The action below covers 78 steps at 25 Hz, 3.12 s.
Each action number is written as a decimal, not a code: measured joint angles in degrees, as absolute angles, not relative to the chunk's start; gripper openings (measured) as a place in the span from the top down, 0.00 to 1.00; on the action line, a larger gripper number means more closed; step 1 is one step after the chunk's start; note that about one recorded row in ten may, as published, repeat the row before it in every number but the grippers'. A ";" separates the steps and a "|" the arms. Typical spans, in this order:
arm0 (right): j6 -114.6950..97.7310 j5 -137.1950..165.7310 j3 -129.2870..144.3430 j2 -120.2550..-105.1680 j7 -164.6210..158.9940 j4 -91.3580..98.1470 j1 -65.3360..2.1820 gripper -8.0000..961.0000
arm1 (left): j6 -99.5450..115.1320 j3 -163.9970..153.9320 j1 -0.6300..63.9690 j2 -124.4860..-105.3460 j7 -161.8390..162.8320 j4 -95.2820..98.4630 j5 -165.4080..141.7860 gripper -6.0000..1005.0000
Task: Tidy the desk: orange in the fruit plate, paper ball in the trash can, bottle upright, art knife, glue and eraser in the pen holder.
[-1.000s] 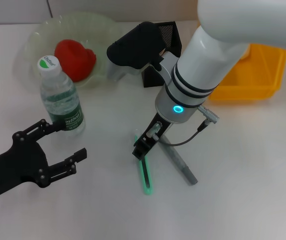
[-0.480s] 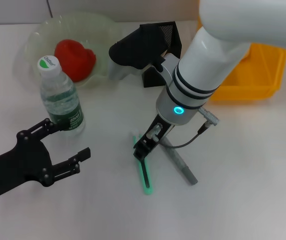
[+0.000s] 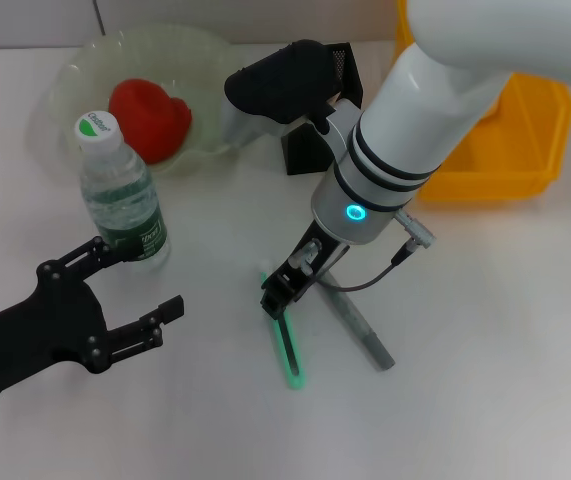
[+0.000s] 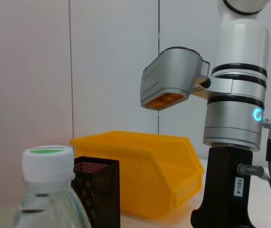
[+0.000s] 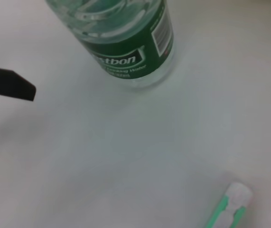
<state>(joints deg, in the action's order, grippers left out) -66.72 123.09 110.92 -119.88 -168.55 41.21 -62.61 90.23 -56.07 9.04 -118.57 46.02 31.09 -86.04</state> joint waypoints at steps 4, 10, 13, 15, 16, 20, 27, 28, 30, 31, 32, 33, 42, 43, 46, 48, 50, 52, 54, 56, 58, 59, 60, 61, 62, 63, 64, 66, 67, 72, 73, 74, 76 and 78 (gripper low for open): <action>-66.25 122.92 110.91 -119.88 -168.55 40.43 -63.00 0.67 | 90.20 -56.02 9.49 -118.57 45.85 30.54 -86.04 0.19; -65.05 122.35 110.91 -119.88 -168.55 40.05 -62.84 0.67 | 90.17 -56.02 9.77 -118.56 45.30 29.93 -86.04 0.19; -64.98 122.29 110.91 -119.88 -168.55 40.01 -62.76 0.67 | 90.17 -55.92 10.00 -118.56 45.23 29.43 -86.04 0.19; -64.75 122.27 110.92 -119.88 -168.56 39.99 -62.71 0.67 | 90.17 -55.86 10.11 -118.56 45.19 29.28 -86.04 0.19; -64.60 122.25 110.92 -119.88 -168.56 39.99 -62.70 0.67 | 90.17 -55.86 10.14 -118.56 45.18 29.27 -86.04 0.19; -63.84 121.93 110.93 -119.88 -168.57 39.98 -62.60 0.67 | 90.17 -55.80 10.22 -118.56 45.18 29.27 -86.04 0.19; -63.05 121.02 111.09 -119.88 -168.57 39.47 -62.50 0.67 | 90.18 -55.81 10.21 -118.56 45.17 29.27 -86.04 0.19; -62.91 121.00 111.21 -119.88 -168.58 39.25 -62.57 0.67 | 90.17 -55.82 10.21 -118.56 45.17 29.27 -86.04 0.19; -62.74 120.96 111.39 -119.88 -168.58 38.82 -62.78 0.67 | 90.17 -55.82 10.26 -118.56 45.17 29.23 -86.05 0.19; -62.61 120.95 111.46 -119.88 -168.57 38.59 -62.85 0.67 | 90.17 -55.83 10.37 -118.57 45.15 29.17 -86.04 0.19; -62.57 120.94 111.47 -119.88 -168.57 38.56 -62.82 0.67 | 90.17 -55.83 10.37 -118.57 45.15 29.17 -86.04 0.19; -62.54 120.94 111.47 -119.88 -168.56 38.56 -62.78 0.67 | 90.17 -55.85 10.46 -118.56 45.12 29.13 -86.04 0.19; -62.42 120.91 113.32 -119.87 -168.11 38.93 -62.92 0.71 | 90.12 -55.90 10.63 -118.57 45.08 29.05 -86.05 0.19; -62.42 120.91 113.67 -119.87 -168.08 38.98 -62.97 0.73 | 90.10 -55.88 10.63 -118.56 45.08 29.03 -86.04 0.19; -62.53 120.95 114.02 -119.87 -167.96 39.01 -63.09 0.81 | 89.89 -55.81 10.71 -118.56 45.08 29.00 -86.04 0.19; -62.88 121.08 114.05 -119.87 -167.84 39.70 -62.86 0.83 | 89.88 -55.81 10.71 -118.56 45.08 29.00 -86.04 0.19; -63.64 121.29 113.83 -119.86 -167.78 41.60 -61.91 0.83 | 89.86 -55.82 10.72 -118.56 45.08 29.00 -86.05 0.19; -64.62 122.36 112.55 -119.60 -167.77 44.45 -60.32 0.84 | 89.92 -55.84 10.73 -118.56 45.08 29.00 -86.04 0.19; -66.45 125.27 108.93 -119.43 -167.76 48.56 -57.88 0.84 | 90.09 -55.84 10.73 -118.56 45.08 29.00 -86.05 0.19; -69.70 131.07 101.85 -119.41 -167.75 56.19 -53.57 0.84 | 90.24 -55.83 10.73 -118.56 45.09 29.00 -86.05 0.19; -70.42 132.40 99.97 -119.40 -167.75 58.54 -52.43 0.86 | 90.30 -55.80 10.72 -118.56 45.08 29.00 -86.05 0.19; -71.28 133.28 97.75 -119.32 -167.62 61.21 -50.95 0.87 | 90.31 -55.78 10.72 -118.56 45.08 29.00 -86.05 0.19; -71.93 133.64 96.05 -119.24 -167.27 62.79 -50.05 0.88 | 90.32 -55.75 10.72 -118.56 45.08 29.00 -86.04 0.19; -74.16 133.78 92.51 -119.16 -165.95 64.49 -48.98 0.88 | 90.33 -55.73 10.72 -118.56 45.08 29.00 -86.00 0.19; -74.16 133.78 92.51 -119.16 -165.95 64.49 -48.98 0.89 | 90.33 -55.73 10.72 -118.56 45.08 29.00 -86.00 0.19; -75.63 133.71 91.31 -119.16 -165.14 64.66 -48.93 0.90 | 90.33 -55.77 10.75 -118.56 45.09 29.02 -85.95 0.19; -76.99 133.68 90.87 -119.21 -164.48 64.62 -49.14 0.91 | 90.34 -55.85 10.83 -118.56 45.12 29.05 -85.89 0.19; -79.32 133.68 93.35 -119.46 -163.55 64.18 -49.63 0.93 | 90.35 -55.83 11.21 -118.56 45.28 29.06 -85.89 0.19; -79.32 133.68 93.35 -119.46 -163.55 64.18 -49.63 0.91 | 90.35 -55.83 11.21 -118.56 45.28 29.06 -85.89 0.19; -77.89 132.82 100.99 -119.82 -163.59 59.97 -51.23 0.78 | 90.35 -55.66 11.42 -118.56 45.31 29.02 -86.01 0.19; -77.41 132.21 101.97 -119.86 -163.61 58.87 -51.67 0.74 | 90.35 -55.63 11.51 -118.56 45.32 29.00 -86.02 0.19; -76.95 131.62 102.56 -119.86 -163.63 57.99 -52.07 0.70 | 90.35 -55.63 11.51 -118.54 45.34 29.00 -86.02 0.19; -75.92 130.43 103.61 -119.88 -163.72 56.18 -53.01 0.61 | 90.15 -55.63 11.35 -118.43 45.41 29.00 -86.02 0.19; -75.68 130.23 103.89 -119.88 -163.77 55.87 -53.24 0.57 | 90.05 -55.63 11.12 -118.40 45.42 29.00 -86.02 0.19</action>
<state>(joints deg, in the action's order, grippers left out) -75.68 130.23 103.89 -119.88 -163.77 55.87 -53.24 90.04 -55.63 11.12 -118.40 45.42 29.00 -86.02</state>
